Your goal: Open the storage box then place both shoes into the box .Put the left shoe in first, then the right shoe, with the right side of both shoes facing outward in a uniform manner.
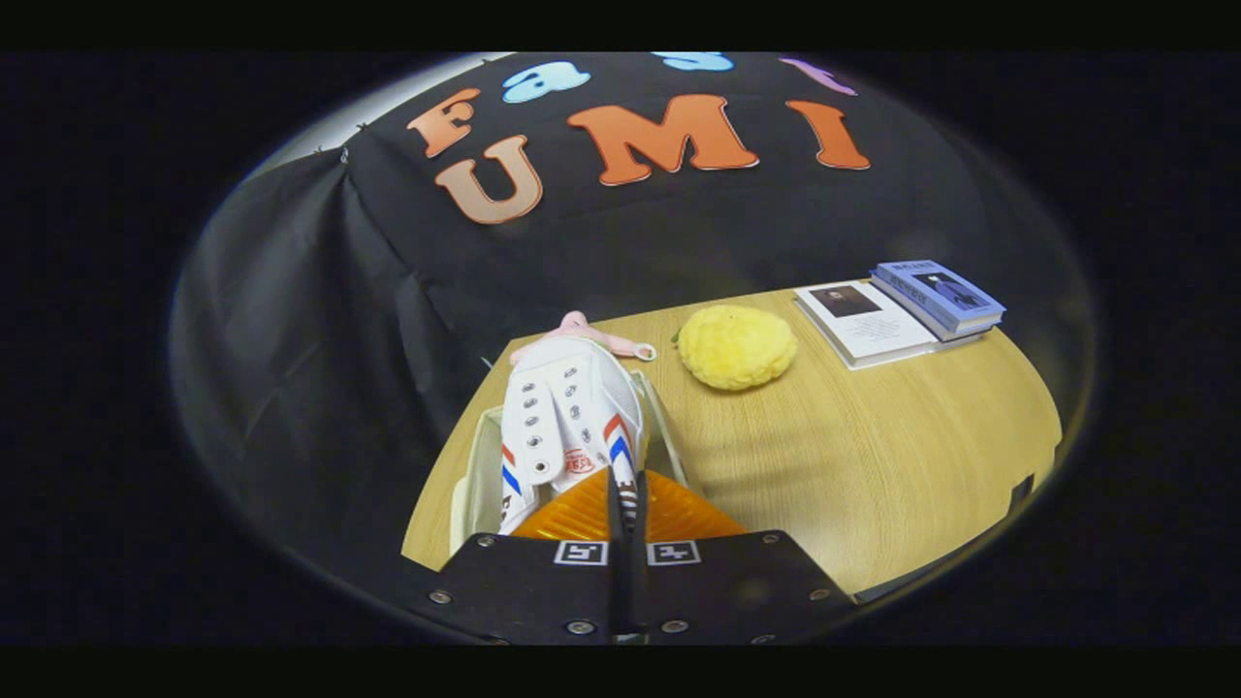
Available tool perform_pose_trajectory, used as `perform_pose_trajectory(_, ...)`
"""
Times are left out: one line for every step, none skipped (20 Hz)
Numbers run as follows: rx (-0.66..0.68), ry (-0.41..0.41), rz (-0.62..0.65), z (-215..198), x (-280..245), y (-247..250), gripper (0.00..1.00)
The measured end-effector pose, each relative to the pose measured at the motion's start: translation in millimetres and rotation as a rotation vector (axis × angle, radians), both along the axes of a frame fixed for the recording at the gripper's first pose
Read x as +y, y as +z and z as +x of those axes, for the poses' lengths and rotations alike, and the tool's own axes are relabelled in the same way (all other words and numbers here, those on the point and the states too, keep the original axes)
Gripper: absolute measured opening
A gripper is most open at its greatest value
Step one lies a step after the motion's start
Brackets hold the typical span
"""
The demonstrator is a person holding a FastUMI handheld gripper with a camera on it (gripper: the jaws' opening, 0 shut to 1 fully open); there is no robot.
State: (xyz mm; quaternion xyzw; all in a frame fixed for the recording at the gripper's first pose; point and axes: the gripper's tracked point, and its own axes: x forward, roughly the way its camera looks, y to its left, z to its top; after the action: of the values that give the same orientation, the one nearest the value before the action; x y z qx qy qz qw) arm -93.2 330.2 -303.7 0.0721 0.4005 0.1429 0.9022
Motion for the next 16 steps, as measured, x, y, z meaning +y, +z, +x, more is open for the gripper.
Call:
perform_pose_trajectory(0.006, 0.004, -0.024, -3, 0, -6, 0.0)
perform_pose_trajectory(-0.004, -0.003, -0.045, -3, -1, -8, 0.0)
perform_pose_trajectory(-0.007, -0.011, -0.069, -1, -2, -12, 0.02)
perform_pose_trajectory(-0.004, -0.018, -0.095, 1, -5, -15, 0.03)
perform_pose_trajectory(0.006, -0.018, -0.111, 0, -6, -17, 0.07)
perform_pose_trajectory(-0.01, -0.008, -0.078, 0, 2, -10, 0.12)
perform_pose_trajectory(-0.039, -0.006, -0.06, 9, 7, -5, 0.17)
perform_pose_trajectory(-0.069, -0.003, -0.079, 11, 5, 8, 0.36)
perform_pose_trajectory(-0.089, 0.01, -0.106, 17, 4, 12, 0.54)
perform_pose_trajectory(-0.099, 0.024, -0.117, 17, 4, 16, 0.69)
perform_pose_trajectory(-0.102, 0.037, -0.112, 16, 7, 17, 0.85)
perform_pose_trajectory(-0.104, 0.041, -0.106, 16, 7, 19, 0.92)
perform_pose_trajectory(-0.108, 0.037, -0.101, 18, 5, 24, 0.99)
perform_pose_trajectory(-0.111, 0.033, -0.096, 20, 3, 28, 0.99)
perform_pose_trajectory(-0.116, 0.03, -0.091, 23, -1, 31, 0.99)
perform_pose_trajectory(-0.121, 0.024, -0.09, 26, -4, 35, 0.99)
